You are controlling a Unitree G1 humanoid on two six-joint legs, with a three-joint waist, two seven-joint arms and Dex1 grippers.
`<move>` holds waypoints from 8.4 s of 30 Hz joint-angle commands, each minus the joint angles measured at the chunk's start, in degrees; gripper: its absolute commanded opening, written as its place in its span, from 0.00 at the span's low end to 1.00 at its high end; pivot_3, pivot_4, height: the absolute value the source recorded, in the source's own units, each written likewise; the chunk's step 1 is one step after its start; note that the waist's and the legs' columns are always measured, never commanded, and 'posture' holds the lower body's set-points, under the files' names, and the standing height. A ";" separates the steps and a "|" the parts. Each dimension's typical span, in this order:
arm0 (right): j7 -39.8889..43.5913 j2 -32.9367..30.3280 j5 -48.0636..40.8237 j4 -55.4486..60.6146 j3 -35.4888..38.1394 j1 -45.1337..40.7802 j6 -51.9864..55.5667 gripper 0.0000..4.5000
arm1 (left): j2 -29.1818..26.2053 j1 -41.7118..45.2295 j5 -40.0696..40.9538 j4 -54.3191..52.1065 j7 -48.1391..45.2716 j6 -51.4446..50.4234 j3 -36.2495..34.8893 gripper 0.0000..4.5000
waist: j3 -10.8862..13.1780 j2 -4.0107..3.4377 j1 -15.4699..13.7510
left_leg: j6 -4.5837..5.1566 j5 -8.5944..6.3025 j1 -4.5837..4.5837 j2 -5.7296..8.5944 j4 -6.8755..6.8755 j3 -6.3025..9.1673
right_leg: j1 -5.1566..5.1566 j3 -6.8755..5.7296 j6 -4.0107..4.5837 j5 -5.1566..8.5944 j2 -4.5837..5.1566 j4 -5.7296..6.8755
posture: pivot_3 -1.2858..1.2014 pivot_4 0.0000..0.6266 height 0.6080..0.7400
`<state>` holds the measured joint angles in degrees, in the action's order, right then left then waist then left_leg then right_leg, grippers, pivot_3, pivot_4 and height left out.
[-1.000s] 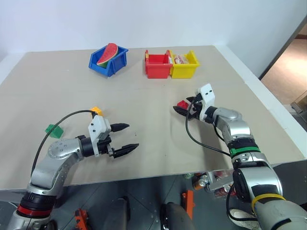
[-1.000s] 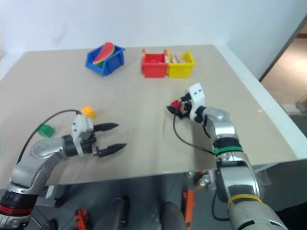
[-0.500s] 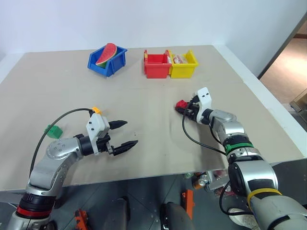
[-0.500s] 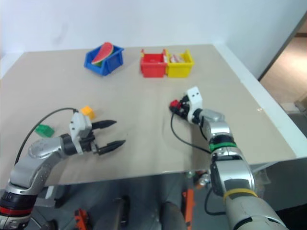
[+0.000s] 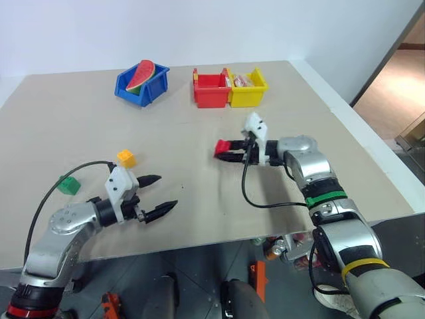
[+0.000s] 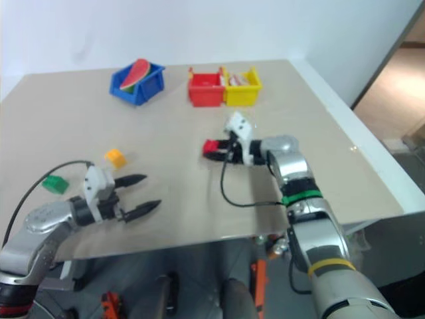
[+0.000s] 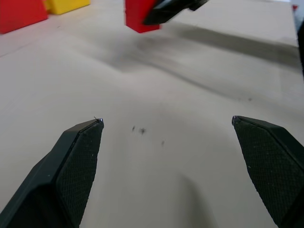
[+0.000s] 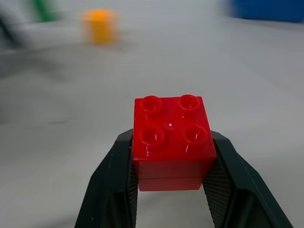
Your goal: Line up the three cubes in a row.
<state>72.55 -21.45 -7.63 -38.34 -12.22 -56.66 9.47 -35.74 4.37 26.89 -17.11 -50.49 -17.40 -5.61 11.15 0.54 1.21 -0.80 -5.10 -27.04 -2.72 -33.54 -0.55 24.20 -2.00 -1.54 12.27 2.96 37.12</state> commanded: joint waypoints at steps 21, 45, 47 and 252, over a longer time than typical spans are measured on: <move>7.88 3.16 4.86 -10.23 -3.27 -1.08 -9.77 0.28 | -1.09 -4.22 -0.05 -5.21 3.44 3.29 -4.44 1.00 | -0.01 0.02 -0.02 | -0.25 -0.14 -0.01 -0.29 0.00 -0.92 | 0.25 0.06 -0.01 -0.10 0.21 0.00 | 0.52 0.24 1.00; 6.82 1.40 -2.89 5.38 4.02 -1.25 -0.03 0.99 | -1.14 -3.93 0.71 -4.49 6.55 1.40 -7.86 1.00 | -0.01 0.02 -0.02 | -0.26 -0.15 -0.01 -0.39 0.01 -0.98 | 0.29 0.09 0.00 -0.10 0.16 0.00 | 0.52 0.24 1.00; 5.43 1.07 -4.76 9.24 5.54 -1.29 3.10 0.99 | -0.52 -4.15 0.30 -4.39 10.12 0.58 -10.38 1.00 | -0.01 0.02 -0.02 | -0.26 -0.15 -0.01 -0.40 0.00 -0.98 | 0.29 0.09 0.00 -0.10 0.16 0.00 | 0.52 0.24 1.00; -14.87 -6.80 -11.12 35.41 5.20 13.06 14.39 1.00 | -9.20 20.69 -10.21 29.47 -26.22 9.11 5.25 0.30 | -0.30 0.55 -0.03 | -0.50 -0.32 -0.17 -1.28 -0.46 -2.23 | 0.99 0.03 0.13 -0.81 0.25 0.04 | 0.52 0.24 1.00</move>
<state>57.33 -27.71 -18.39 -3.82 -8.16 -42.51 24.44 -44.07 25.20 16.23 14.43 -75.89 -9.57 0.00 10.84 1.09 1.18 -1.30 -5.41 -27.21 -4.01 -33.99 -2.78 25.20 -1.97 -1.40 11.47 3.21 37.16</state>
